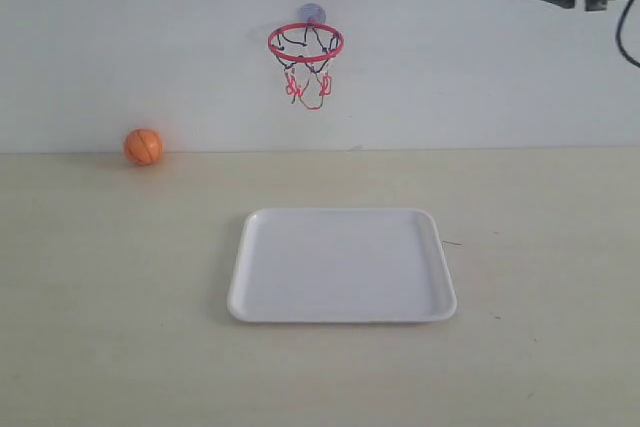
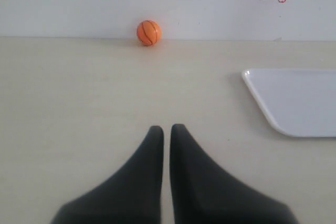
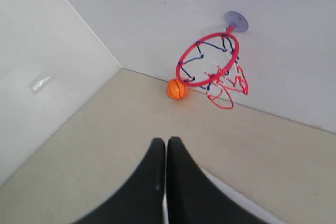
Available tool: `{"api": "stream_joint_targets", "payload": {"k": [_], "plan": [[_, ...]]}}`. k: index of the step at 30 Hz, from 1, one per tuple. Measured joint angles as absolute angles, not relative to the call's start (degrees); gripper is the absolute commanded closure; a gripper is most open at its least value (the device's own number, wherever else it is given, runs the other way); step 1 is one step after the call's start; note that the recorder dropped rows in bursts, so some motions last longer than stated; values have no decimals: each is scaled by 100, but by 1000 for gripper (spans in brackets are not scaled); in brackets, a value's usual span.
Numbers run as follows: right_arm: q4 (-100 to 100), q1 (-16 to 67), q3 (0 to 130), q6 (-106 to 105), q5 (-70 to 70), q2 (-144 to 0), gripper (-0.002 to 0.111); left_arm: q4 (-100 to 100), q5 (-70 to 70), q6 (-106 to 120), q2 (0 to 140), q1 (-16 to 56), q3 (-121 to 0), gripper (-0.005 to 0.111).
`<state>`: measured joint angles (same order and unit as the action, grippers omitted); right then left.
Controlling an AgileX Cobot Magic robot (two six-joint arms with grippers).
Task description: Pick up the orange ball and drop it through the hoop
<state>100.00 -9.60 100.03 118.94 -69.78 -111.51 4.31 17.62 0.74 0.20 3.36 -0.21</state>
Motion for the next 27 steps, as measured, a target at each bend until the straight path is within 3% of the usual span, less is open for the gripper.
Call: {"api": "stream_joint_targets", "payload": {"k": [5, 9, 27], "plan": [[10024, -1707, 8297, 11596, -7004, -9797, 109, 431, 1762, 74, 20, 336, -21, 103], [10034, -2299, 7671, 11728, -6993, -9023, 109, 431, 1762, 74, 20, 336, -21, 103], [10034, -2447, 7520, 12015, -7005, -8348, 109, 431, 1762, 74, 20, 336, -21, 103]]}}
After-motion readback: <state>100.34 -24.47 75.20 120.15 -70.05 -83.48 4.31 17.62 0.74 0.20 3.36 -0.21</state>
